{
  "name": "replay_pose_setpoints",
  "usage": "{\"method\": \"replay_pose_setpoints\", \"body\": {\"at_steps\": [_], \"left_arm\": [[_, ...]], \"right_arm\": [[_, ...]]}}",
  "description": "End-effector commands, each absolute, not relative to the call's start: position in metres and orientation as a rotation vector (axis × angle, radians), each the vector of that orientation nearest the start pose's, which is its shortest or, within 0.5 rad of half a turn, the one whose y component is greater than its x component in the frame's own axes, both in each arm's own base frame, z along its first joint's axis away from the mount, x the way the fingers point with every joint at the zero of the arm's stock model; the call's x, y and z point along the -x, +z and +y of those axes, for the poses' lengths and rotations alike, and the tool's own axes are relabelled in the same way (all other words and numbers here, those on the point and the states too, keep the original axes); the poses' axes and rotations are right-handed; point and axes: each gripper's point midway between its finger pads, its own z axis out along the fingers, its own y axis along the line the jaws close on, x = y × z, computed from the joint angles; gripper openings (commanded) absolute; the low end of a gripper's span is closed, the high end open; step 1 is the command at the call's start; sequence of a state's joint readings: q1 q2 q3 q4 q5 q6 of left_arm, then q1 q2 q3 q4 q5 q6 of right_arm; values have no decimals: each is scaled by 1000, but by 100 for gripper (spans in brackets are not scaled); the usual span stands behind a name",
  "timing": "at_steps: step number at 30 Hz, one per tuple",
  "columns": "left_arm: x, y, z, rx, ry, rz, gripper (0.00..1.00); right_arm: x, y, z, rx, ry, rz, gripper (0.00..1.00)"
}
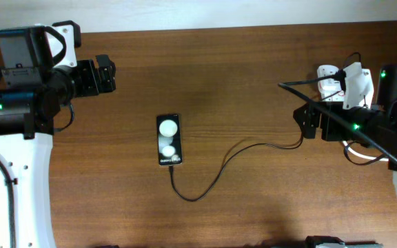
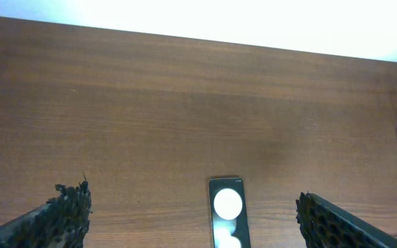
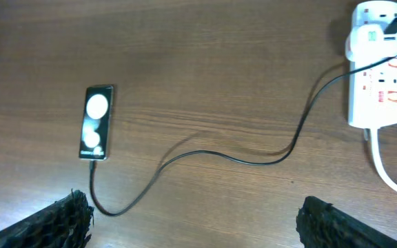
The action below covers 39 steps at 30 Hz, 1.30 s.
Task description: Plug charger to phone and switch on socket
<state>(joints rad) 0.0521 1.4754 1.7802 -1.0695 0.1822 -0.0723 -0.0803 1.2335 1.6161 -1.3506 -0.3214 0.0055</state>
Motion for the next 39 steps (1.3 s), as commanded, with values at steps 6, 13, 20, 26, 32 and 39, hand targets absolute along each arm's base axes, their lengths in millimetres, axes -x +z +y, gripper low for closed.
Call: {"method": "replay_pose_setpoints", "body": {"at_steps": [6, 13, 20, 26, 32, 39], "left_arm": [[-386, 343, -9, 53, -209, 2318, 99], [-386, 343, -9, 53, -209, 2318, 99], [-386, 343, -9, 53, -209, 2318, 99], [-386, 343, -9, 53, -209, 2318, 99], [-386, 343, -9, 53, -209, 2318, 99], [-386, 343, -9, 53, -209, 2318, 99]], "right_arm": [[-262, 365, 24, 89, 224, 2221, 99], [-256, 356, 33, 161, 164, 1861, 99], [-260, 313, 34, 173, 127, 1569, 99], [-248, 261, 34, 175, 114, 1437, 99], [-242, 217, 30, 155, 95, 1421, 99], [-244, 200, 24, 128, 75, 1462, 99]]}}
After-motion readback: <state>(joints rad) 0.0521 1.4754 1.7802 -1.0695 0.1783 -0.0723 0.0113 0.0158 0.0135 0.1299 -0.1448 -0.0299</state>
